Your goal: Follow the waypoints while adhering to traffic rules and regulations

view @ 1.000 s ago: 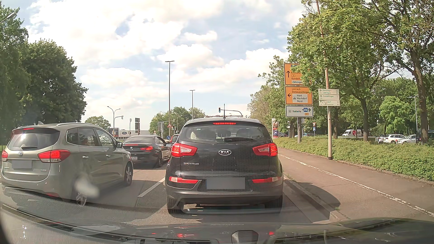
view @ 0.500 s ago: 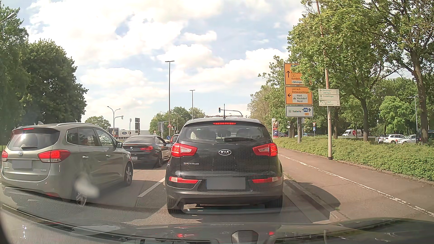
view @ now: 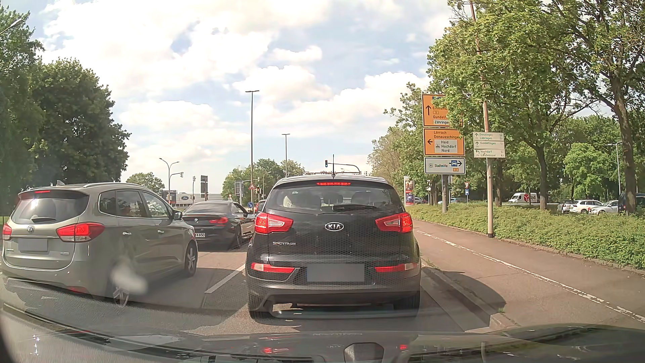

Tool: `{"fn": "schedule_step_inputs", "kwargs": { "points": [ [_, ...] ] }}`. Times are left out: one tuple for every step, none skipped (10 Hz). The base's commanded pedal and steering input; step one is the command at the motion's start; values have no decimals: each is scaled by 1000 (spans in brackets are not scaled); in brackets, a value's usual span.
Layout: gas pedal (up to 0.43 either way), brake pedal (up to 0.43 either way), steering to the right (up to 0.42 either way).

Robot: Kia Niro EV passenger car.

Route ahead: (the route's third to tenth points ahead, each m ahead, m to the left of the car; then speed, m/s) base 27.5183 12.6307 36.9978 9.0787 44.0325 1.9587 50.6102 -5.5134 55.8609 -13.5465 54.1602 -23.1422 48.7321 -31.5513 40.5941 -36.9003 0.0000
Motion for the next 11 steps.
{"fn": "schedule_step_inputs", "kwargs": {
  "points": [
    [0, 226, -12],
    [0, 232, -12],
    [0, 226, -11],
    [0, 232, -11],
    [0, 232, -11],
    [0, 232, -11],
    [0, 226, -11],
    [0, 226, -11],
    [0, 232, -11],
    [0, 226, -11],
    [0, 232, -11]
  ]
}}
